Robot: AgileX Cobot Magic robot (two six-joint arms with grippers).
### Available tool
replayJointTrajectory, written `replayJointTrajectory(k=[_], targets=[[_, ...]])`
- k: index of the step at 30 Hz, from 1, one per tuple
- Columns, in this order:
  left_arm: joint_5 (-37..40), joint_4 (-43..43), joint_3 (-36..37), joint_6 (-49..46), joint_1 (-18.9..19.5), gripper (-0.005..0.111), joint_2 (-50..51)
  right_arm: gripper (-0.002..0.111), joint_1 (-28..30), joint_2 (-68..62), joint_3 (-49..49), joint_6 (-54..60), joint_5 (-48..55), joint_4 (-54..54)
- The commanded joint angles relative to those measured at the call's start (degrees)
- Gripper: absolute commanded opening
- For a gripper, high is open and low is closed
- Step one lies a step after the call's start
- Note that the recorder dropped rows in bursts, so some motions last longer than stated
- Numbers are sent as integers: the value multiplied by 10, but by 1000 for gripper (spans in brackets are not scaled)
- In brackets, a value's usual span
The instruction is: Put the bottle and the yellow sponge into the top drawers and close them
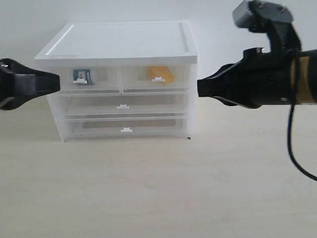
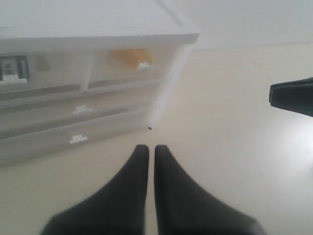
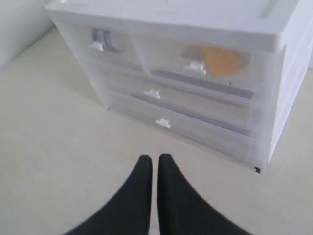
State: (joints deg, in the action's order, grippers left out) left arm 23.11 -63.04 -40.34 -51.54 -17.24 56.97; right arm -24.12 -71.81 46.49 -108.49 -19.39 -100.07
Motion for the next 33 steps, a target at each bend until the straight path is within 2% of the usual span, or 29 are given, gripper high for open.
replayJointTrajectory(k=[1,9,15,24,33], targets=[[12,-47,72,-3,0,4,-132,0,2,128,-54,-32,-5,1],[26,-115,172,-3,0,4,-332,0,2,315,-141,-54,-20,1],[56,-125,215,-3,0,4,-417,0,2,403,-178,-54,-80,1],[171,-125,242,-3,0,4,-445,0,2,440,-178,-53,-147,1],[174,-125,242,-3,0,4,-445,0,2,440,-178,-55,-147,1]])
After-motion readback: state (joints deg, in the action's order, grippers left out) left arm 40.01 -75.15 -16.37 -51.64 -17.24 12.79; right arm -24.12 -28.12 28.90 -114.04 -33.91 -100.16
